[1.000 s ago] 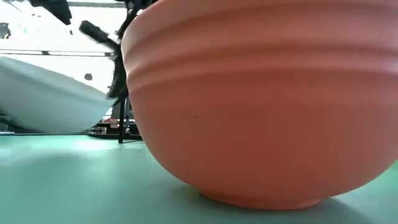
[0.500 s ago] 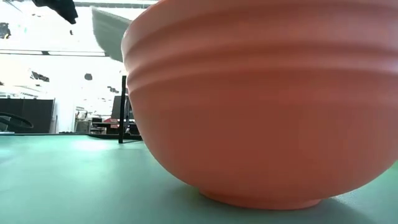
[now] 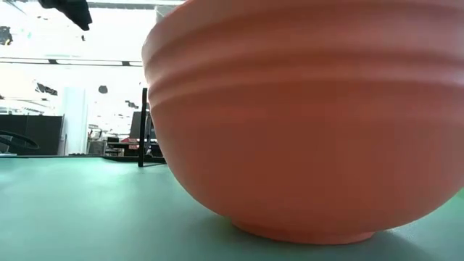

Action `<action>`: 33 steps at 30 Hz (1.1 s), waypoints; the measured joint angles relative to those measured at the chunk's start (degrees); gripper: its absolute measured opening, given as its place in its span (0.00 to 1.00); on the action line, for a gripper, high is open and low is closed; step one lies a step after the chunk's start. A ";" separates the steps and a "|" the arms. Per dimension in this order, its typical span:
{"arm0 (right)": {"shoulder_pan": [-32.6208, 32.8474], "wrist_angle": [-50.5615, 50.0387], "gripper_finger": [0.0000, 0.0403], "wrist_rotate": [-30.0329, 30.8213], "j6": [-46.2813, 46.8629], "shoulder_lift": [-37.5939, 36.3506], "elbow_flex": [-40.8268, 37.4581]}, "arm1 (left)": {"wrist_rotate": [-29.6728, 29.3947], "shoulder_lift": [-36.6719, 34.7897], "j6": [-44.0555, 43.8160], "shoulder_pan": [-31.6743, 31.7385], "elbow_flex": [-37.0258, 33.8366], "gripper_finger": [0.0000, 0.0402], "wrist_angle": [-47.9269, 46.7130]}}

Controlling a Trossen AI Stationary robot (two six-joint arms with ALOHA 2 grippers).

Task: Place and stack bowls onto a shelf
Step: Stack the white bowl on top of the blue bowl on the shelf

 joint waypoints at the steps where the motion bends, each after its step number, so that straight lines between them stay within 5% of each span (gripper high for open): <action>1: -1.20 1.14 0.07 -0.48 -0.68 -0.41 -0.04 | -0.01 0.02 -0.75 0.00 0.00 0.34 0.00; 10: -9.99 14.37 0.07 -2.73 -9.29 1.96 -0.06 | -1.84 -0.02 -10.70 -0.09 0.00 0.34 -0.02; 22: -19.19 12.46 0.08 -12.61 -11.57 2.08 -0.16 | -4.30 4.03 -18.29 -0.11 0.00 0.34 -0.05; 33: -20.30 9.15 0.09 -19.83 -12.47 5.46 -0.12 | -3.71 9.79 -20.06 -0.09 0.00 0.34 -0.01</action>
